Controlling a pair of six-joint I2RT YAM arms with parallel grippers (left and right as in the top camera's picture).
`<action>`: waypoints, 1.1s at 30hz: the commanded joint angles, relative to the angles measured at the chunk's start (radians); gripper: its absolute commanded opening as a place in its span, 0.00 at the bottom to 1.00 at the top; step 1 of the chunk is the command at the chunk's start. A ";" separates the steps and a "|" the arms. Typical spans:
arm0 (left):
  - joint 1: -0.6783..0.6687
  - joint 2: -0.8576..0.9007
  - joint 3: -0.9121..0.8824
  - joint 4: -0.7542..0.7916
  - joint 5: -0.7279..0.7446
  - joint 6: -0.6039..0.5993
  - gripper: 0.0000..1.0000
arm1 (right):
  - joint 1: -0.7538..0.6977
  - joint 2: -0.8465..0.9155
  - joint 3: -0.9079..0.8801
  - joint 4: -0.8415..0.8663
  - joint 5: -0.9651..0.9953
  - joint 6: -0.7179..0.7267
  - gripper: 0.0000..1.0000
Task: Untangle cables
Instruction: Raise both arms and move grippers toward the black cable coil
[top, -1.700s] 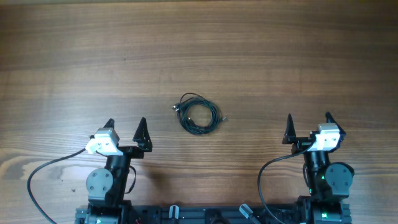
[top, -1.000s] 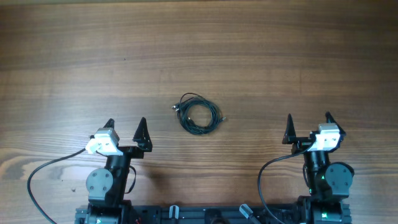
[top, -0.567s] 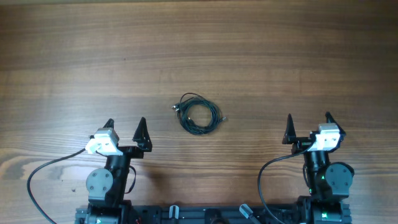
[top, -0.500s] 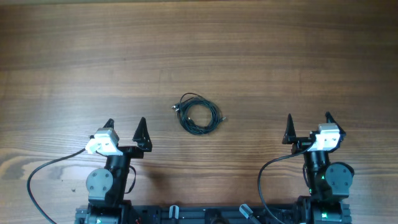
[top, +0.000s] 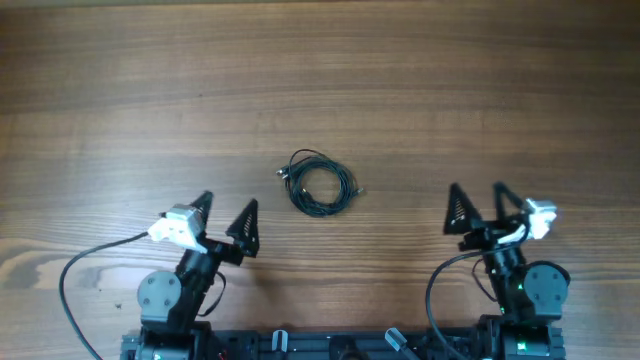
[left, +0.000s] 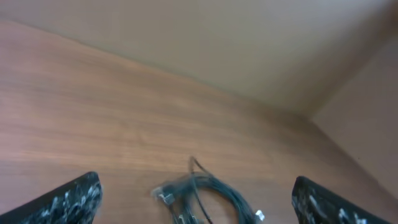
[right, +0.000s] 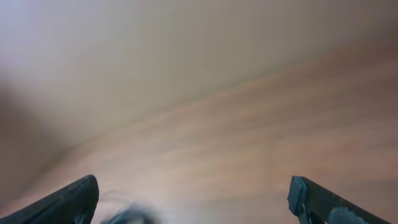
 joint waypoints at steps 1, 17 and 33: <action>0.006 0.046 0.154 -0.148 0.099 -0.062 1.00 | 0.003 0.033 0.076 -0.153 -0.321 0.071 0.99; 0.006 0.444 0.843 -0.529 0.239 -0.063 1.00 | 0.021 0.334 0.657 -0.592 -0.789 0.068 1.00; 0.006 0.561 0.882 -0.810 0.151 0.037 0.87 | 0.125 0.534 0.780 -0.883 -0.326 -0.405 0.99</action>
